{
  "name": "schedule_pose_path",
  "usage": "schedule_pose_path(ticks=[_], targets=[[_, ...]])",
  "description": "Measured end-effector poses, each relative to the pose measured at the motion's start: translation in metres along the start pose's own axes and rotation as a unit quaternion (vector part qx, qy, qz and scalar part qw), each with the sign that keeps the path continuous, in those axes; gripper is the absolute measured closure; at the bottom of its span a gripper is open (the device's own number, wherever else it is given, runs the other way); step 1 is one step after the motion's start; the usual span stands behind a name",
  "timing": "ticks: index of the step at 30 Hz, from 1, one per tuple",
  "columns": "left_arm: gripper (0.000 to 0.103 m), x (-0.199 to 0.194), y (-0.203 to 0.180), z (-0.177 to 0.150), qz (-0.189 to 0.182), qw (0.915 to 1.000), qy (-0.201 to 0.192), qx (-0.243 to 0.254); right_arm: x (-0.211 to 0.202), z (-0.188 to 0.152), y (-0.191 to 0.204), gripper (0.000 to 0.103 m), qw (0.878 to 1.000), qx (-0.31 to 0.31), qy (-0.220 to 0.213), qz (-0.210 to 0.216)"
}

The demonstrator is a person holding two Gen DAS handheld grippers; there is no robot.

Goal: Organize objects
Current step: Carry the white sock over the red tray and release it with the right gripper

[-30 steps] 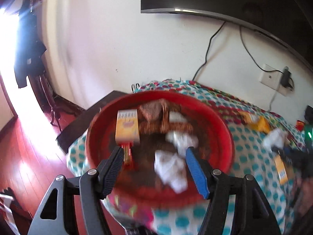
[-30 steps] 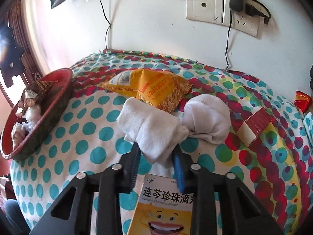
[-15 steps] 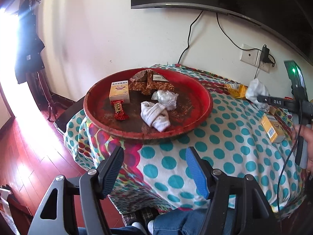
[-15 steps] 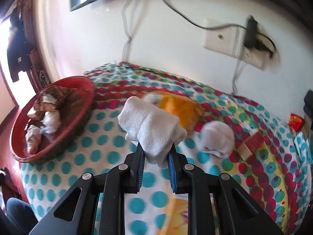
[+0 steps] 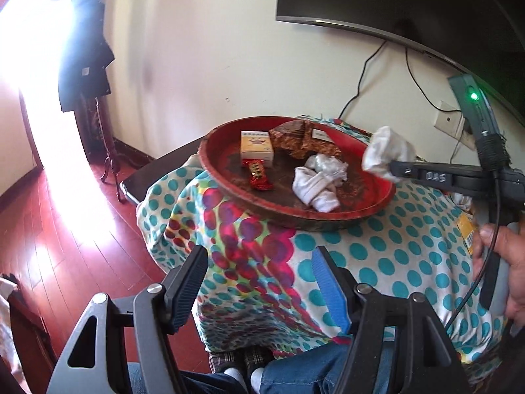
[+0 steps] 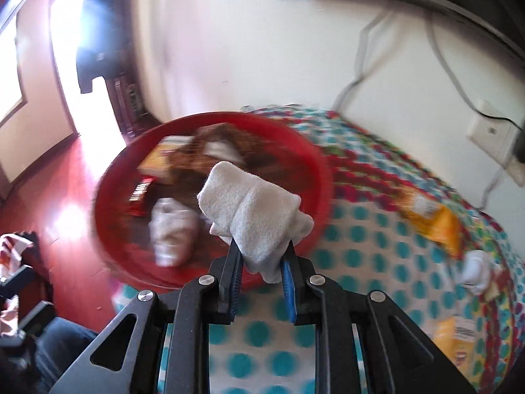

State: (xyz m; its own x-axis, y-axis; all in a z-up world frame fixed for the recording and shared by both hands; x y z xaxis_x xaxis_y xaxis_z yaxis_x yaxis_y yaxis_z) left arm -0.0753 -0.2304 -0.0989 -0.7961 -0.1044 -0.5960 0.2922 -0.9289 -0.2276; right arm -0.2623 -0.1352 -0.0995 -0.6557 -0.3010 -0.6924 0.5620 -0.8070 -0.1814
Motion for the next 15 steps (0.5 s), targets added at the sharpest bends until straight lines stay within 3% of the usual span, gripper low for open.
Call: schedule_pose_path(ticks=[8,15], targets=[[0.035,-0.006,0.012,-0.001,0.004,0.9997,-0.007,-0.023,-0.007,0.012,0.093,0.083,0.998,-0.047,-0.004,0.041],[0.035,-0.011,0.031,-0.009,0.018,0.9991,-0.007,-0.038,0.003,0.010,0.153,0.083,0.992,-0.094,0.024,0.077]])
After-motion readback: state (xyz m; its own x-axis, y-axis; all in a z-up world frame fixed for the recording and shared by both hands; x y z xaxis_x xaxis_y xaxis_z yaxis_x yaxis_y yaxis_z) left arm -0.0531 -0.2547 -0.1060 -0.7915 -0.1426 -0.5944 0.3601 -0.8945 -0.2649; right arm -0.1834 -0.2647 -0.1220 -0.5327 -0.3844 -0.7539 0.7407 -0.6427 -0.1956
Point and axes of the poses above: each gripper's, at about its wrist camera, not at the fingertips, and x roughly the way its jaws point, y to its left, z to its top, the point moved 10 cm from there along x, roughly the way its jaws point, and after that the axes turned 13 degrees about -z, right-handed, at the moved point
